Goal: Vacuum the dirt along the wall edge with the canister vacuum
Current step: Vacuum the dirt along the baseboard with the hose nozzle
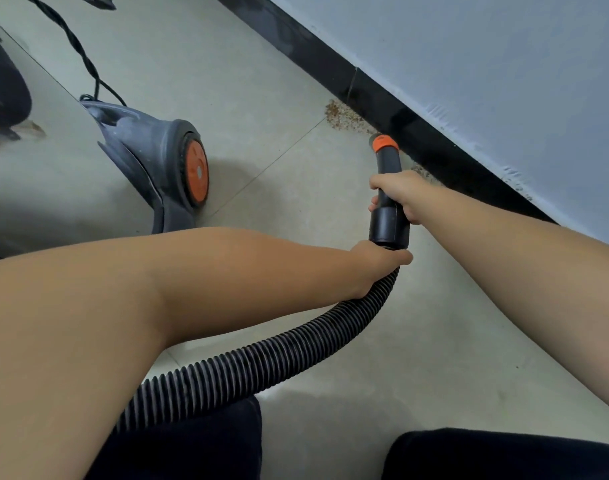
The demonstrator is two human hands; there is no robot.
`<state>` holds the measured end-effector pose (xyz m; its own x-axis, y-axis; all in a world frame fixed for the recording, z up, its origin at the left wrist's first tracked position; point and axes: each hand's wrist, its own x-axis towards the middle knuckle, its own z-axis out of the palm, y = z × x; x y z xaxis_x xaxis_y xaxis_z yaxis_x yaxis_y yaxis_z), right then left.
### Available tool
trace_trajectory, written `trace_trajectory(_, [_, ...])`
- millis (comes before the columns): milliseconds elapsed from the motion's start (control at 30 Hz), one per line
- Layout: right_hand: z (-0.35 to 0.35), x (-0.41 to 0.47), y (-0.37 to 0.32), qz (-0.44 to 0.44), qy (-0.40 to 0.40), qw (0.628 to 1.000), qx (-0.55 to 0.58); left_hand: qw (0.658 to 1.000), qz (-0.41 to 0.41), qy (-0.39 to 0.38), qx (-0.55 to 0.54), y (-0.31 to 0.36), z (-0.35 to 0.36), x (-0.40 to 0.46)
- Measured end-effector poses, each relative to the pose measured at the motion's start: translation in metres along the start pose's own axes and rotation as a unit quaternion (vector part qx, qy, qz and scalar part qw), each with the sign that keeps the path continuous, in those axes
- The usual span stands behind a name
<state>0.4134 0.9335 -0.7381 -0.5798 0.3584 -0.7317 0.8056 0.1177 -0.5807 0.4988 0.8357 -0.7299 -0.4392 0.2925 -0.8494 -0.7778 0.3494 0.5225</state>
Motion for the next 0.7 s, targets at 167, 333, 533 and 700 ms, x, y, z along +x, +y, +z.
trace_trajectory(167, [-0.013,0.003,0.004,0.012,0.016,1.0,0.019,1.0,0.002,-0.014,0.013,0.004,0.007,0.001])
trace_trajectory(333, [0.0,0.007,-0.008,0.003,0.005,1.0,0.02,1.0,0.008,0.009,-0.009,0.007,-0.006,0.008])
trace_trajectory(533, [0.043,0.011,-0.022,-0.035,-0.051,0.998,-0.014,0.997,0.0,0.059,-0.049,-0.003,-0.028,0.014])
trace_trajectory(700, [0.068,0.013,-0.041,-0.048,-0.074,0.996,-0.005,0.993,0.017,0.1,-0.059,0.003,-0.053,0.019])
